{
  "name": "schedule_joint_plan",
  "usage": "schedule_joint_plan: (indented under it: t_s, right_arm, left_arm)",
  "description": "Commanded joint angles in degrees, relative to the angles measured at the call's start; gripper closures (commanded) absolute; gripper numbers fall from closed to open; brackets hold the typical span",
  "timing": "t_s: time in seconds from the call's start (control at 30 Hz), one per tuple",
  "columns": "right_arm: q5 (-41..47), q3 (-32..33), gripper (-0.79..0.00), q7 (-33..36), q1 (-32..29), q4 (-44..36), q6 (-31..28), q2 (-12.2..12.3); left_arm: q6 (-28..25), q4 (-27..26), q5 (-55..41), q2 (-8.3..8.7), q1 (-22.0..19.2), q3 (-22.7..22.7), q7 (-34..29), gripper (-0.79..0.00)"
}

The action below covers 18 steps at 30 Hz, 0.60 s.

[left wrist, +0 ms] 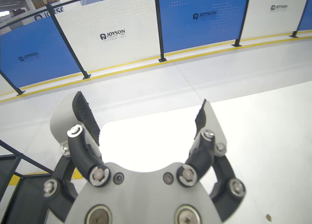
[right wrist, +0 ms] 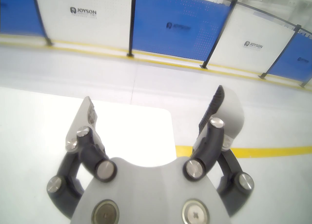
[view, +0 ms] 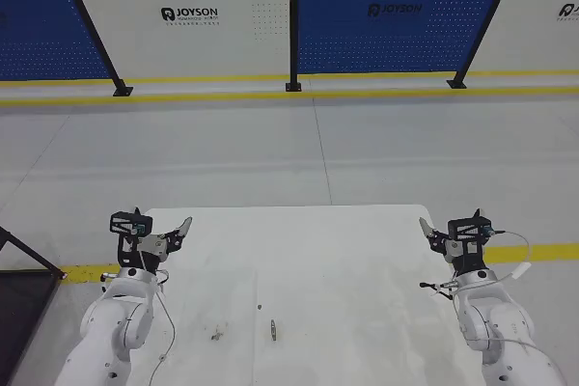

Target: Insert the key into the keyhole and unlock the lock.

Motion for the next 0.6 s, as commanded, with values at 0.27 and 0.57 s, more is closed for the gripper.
schedule_joint_plan:
  t_s: [0.27,0.57]
  right_arm:
    - [0.0,0.0,-0.785,0.0,0.0,0.0,0.0,0.0]
    - [0.0,0.0,-0.785,0.0,0.0,0.0,0.0,0.0]
  left_arm:
    - [-13.6,-15.9,-6.9,1.17,16.7,-8.5,-22.6,-0.785]
    - [-7.7,-20.5,-11.0,0.93,22.8,-4.5,-41.8,-0.785]
